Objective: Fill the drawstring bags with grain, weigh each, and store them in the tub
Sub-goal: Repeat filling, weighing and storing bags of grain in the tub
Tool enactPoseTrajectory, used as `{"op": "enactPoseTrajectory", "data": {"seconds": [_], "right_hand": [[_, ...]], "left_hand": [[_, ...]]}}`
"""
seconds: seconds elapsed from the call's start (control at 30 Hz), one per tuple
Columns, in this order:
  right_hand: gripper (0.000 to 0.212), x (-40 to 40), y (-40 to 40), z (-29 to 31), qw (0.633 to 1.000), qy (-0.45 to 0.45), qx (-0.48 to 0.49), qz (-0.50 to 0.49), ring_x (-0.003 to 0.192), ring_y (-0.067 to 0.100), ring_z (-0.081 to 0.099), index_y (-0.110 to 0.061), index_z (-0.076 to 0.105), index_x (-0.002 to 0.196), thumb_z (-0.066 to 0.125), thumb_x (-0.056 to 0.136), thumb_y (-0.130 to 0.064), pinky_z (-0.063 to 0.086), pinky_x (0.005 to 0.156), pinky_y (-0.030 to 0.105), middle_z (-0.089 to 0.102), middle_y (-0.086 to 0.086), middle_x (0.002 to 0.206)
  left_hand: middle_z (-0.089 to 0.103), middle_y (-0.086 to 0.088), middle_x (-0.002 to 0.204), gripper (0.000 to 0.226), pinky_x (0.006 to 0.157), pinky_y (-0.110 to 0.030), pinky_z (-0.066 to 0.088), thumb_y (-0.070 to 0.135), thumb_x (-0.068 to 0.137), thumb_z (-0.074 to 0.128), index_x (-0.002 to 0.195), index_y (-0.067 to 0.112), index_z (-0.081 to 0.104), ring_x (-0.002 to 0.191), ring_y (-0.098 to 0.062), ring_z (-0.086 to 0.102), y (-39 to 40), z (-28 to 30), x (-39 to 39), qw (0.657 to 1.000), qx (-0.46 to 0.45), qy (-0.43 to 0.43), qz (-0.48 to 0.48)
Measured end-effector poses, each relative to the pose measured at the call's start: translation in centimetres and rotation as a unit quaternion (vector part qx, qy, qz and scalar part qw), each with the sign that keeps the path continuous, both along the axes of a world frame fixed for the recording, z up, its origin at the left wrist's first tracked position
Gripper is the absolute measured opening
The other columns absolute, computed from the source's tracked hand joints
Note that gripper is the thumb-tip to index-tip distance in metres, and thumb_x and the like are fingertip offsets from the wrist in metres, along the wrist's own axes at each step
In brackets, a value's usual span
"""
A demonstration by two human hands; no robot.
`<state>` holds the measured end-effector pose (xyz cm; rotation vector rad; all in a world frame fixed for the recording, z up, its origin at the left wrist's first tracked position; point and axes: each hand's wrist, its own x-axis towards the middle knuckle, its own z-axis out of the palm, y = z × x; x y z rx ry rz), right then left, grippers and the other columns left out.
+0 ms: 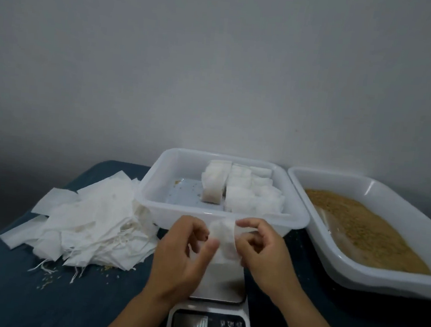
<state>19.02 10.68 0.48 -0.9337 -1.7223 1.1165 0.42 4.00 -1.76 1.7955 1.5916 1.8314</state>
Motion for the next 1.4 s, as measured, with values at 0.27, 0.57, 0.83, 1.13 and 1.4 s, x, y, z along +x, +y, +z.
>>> {"op": "enactPoseTrajectory", "data": {"seconds": [0.27,0.57,0.83,1.13,1.4], "right_hand": [[0.025,-0.4,-1.2,-0.3,0.995,-0.047,0.090,0.015,0.054,0.013,0.064,-0.031,0.059,0.089,0.064,0.102,-0.010,0.052,0.054,0.025,0.068,-0.006,0.072],[0.015,-1.1,-1.9,-0.3,0.988,-0.092,0.119,0.043,0.063,0.018,0.071,-0.042,0.065,0.101,0.068,0.102,-0.028,0.057,0.058,0.026,0.073,-0.014,0.094],[0.030,-0.8,-1.4,-1.1,0.971,-0.133,0.197,-0.009,0.086,0.012,0.067,-0.036,0.075,0.099,0.065,0.096,-0.008,0.054,0.072,0.023,0.065,-0.017,0.098],[0.018,1.1,-0.7,0.1,0.864,-0.312,0.395,0.028,0.076,-0.003,0.039,-0.038,0.074,0.104,0.071,0.090,-0.049,0.034,0.062,0.010,0.044,-0.017,0.101],[0.015,1.4,-0.7,0.7,0.911,-0.099,0.401,0.006,0.067,0.004,0.054,-0.022,0.072,0.089,0.077,0.095,-0.035,0.044,0.058,0.017,0.057,-0.013,0.094]], "left_hand": [[0.069,0.013,0.088,0.022,0.065,-0.022,0.053,0.019,0.093,0.073,0.095,0.037,0.060,0.081,-0.013,0.070,0.6,-1.0,2.2,0.999,-0.051,0.009,0.010],[0.074,0.012,0.096,0.017,0.074,-0.027,0.058,0.031,0.096,0.071,0.100,0.045,0.063,0.090,-0.013,0.073,0.2,-0.5,1.9,0.994,-0.089,-0.047,-0.049],[0.072,0.017,0.088,0.038,0.069,-0.019,0.057,0.004,0.086,0.078,0.096,0.039,0.068,0.082,-0.009,0.072,0.5,-0.7,1.6,0.998,-0.040,-0.030,0.035],[0.070,0.018,0.083,0.032,0.064,-0.013,0.050,0.016,0.079,0.080,0.096,0.037,0.063,0.075,-0.010,0.069,0.1,0.0,0.9,0.999,-0.013,0.019,0.047],[0.064,0.008,0.141,0.057,0.108,-0.032,0.051,0.055,0.092,0.065,0.145,0.039,0.052,0.133,-0.012,0.060,0.7,4.0,0.9,0.901,-0.242,-0.107,-0.343]]}}
